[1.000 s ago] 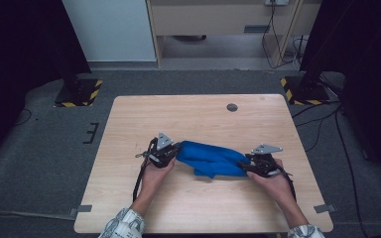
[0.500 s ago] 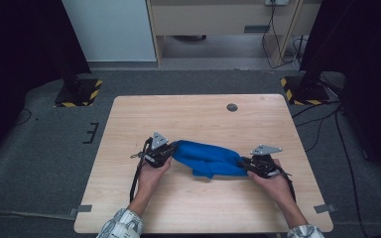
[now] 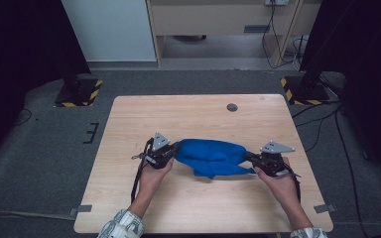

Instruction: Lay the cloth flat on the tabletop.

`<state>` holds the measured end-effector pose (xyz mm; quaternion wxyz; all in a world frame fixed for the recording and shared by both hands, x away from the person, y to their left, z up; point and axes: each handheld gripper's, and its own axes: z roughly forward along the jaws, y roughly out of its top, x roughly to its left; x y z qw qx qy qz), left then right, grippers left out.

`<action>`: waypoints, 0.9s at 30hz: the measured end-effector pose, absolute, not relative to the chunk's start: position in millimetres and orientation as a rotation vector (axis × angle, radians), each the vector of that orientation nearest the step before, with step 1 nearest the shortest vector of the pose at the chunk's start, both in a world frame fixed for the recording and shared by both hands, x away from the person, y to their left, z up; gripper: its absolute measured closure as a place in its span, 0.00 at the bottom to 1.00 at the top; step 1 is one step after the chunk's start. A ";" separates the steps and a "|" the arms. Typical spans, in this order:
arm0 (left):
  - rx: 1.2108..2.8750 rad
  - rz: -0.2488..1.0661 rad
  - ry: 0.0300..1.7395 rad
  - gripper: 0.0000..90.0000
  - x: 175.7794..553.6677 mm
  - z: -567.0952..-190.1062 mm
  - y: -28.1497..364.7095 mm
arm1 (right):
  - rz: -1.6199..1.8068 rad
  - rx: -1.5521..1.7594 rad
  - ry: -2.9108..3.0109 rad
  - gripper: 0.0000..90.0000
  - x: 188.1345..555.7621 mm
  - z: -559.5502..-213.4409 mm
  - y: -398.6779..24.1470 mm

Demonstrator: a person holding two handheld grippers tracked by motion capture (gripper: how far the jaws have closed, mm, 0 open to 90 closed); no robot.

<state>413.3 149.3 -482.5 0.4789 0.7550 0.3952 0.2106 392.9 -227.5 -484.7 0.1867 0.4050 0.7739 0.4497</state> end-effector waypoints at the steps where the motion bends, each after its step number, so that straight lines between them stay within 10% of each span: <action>1: 1.837 0.511 0.966 0.95 412.7 -481.1 148.9 | 1.271 1.145 2.167 0.96 391.4 -482.0 -228.4; 27: 1.811 0.481 0.968 0.95 408.9 -465.6 143.4 | 1.260 1.133 2.062 0.96 401.2 -453.7 -231.7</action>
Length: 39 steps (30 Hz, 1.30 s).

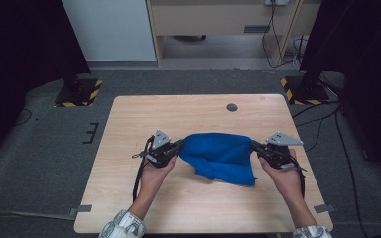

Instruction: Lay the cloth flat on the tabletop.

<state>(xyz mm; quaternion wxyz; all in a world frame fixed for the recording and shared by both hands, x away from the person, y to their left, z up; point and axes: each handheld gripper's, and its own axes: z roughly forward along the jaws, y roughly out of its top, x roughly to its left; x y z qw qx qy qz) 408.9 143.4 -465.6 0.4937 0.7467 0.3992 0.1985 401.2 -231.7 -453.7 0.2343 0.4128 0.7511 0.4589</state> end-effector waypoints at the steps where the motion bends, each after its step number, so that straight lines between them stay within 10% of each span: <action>1: 1.813 0.481 0.975 0.95 409.6 -467.0 144.4 | 1.255 1.147 2.060 0.96 404.2 -457.9 -231.9; 39: 1.770 0.471 0.961 0.95 380.3 -431.2 156.8 | 1.271 1.053 2.029 0.96 360.5 -419.1 -233.3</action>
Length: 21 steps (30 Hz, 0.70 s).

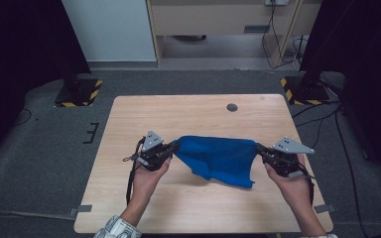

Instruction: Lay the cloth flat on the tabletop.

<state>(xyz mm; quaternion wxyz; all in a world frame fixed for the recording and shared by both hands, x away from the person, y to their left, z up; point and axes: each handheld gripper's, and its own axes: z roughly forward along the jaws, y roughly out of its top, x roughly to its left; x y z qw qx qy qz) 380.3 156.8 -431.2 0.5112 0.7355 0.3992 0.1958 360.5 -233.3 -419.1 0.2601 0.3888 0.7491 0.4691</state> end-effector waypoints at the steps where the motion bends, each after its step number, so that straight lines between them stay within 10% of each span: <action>1: 1.767 0.474 0.962 0.95 380.0 -430.5 157.2 | 1.270 1.049 2.027 0.96 360.2 -418.2 -233.4; 21: 1.765 0.539 0.831 0.95 324.0 -362.2 150.2 | 1.311 0.918 1.994 0.97 320.6 -357.7 -244.7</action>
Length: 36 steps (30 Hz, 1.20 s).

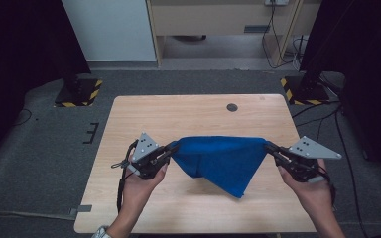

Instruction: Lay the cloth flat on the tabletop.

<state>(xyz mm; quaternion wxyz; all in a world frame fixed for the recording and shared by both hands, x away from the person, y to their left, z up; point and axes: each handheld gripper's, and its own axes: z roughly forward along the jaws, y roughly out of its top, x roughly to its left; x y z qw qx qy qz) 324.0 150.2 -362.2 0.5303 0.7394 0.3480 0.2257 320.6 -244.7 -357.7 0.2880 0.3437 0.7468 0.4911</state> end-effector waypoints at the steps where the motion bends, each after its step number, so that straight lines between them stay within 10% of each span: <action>1: 1.766 0.527 0.828 0.95 323.0 -358.8 149.2 | 1.319 0.920 1.990 0.97 319.9 -352.8 -246.9; 36: 1.843 0.489 1.093 0.92 491.1 -432.7 136.3 | 1.080 1.193 2.061 0.96 475.0 -441.1 -232.1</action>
